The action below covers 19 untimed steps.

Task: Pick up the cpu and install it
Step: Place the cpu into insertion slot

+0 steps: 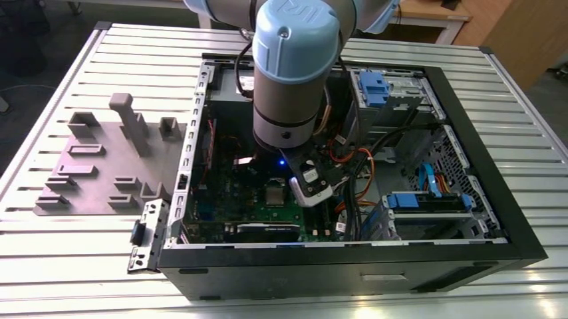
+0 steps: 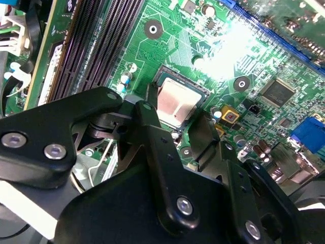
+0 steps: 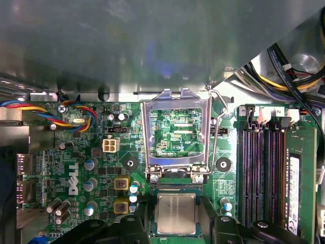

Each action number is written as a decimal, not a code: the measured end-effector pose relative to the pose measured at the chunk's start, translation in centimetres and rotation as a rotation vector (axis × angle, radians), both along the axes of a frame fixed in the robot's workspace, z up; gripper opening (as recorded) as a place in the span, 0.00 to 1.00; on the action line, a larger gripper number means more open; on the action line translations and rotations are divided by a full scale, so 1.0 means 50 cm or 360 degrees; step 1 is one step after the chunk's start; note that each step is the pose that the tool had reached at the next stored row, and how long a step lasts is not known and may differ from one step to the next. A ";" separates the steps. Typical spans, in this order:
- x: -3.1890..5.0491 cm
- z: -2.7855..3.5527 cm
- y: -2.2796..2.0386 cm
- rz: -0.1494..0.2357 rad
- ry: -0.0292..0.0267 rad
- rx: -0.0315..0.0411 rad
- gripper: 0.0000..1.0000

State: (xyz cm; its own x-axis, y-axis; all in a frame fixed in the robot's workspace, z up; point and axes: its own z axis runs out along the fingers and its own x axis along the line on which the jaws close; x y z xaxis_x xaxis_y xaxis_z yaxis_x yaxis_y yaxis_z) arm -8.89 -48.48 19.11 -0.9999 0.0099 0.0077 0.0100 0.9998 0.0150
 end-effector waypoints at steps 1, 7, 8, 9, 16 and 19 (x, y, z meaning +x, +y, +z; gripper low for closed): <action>0.000 0.000 0.0000 0.0000 0.00000 0.0000 0.51; 0.002 -0.001 0.0000 0.0000 -0.00001 0.0000 0.51; 0.002 -0.001 0.0000 0.0000 -0.00003 0.0000 0.52; 0.002 -0.001 0.0000 0.0000 -0.00002 0.0000 0.58; 0.002 0.002 0.0000 0.0000 0.00002 0.0000 0.58; 0.003 0.007 0.0000 0.0000 0.00005 0.0000 0.50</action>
State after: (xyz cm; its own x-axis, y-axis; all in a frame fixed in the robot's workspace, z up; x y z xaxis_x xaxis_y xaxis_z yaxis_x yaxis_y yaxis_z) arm -8.76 -48.48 19.46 -0.9999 0.0098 0.0080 0.0100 0.9998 0.0150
